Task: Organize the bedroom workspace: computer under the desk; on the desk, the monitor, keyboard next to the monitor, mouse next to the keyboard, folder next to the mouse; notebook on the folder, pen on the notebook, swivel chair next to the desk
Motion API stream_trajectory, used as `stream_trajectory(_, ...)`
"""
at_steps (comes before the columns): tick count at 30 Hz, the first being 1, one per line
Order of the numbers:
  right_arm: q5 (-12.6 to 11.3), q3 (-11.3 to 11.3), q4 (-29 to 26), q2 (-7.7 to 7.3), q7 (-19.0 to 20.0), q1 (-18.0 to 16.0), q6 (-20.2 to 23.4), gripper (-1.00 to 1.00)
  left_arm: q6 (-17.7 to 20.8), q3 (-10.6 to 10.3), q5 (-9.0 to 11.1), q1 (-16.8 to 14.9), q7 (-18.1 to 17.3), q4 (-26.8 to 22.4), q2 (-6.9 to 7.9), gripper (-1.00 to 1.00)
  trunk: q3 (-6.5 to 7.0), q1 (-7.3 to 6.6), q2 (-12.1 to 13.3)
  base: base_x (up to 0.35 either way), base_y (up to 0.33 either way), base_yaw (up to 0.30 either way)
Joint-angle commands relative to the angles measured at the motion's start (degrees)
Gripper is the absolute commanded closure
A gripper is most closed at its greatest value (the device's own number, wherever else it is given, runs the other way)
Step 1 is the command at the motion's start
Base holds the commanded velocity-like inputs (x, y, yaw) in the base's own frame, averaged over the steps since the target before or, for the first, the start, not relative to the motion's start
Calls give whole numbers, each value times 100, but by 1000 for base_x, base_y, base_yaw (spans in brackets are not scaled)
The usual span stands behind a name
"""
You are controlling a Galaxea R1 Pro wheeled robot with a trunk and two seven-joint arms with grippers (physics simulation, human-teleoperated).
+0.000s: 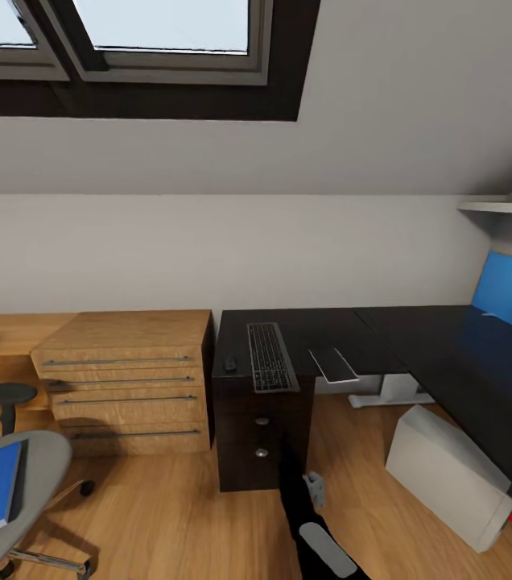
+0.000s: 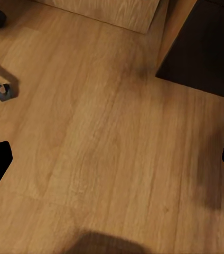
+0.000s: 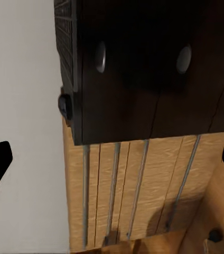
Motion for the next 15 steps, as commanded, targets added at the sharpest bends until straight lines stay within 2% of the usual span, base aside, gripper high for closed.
stream_trajectory(1, -134, 33, 9, 0, 43, -7, 33, -100, -12, -25, 35, 1, 40, -8, 10, -100, -5, 0, -3, 0, 0, 0)
stream_trajectory(4, -219, 30, 8, 0, 54, -8, 104, -100, -12, -23, -12, 1, 32, -3, 15, -100, -5, 0, -3, 12, 0, 0)
stream_trajectory(7, -244, 29, 7, 0, 64, -8, 120, -100, -12, -20, -29, 1, 27, -2, 17, -100, -5, 0, -3, 162, 0, 0)
stream_trajectory(15, -253, 21, 7, 0, 71, -7, 120, -100, -5, -26, -40, 1, 27, -1, 17, -100, -5, 0, -3, 285, 0, 0)
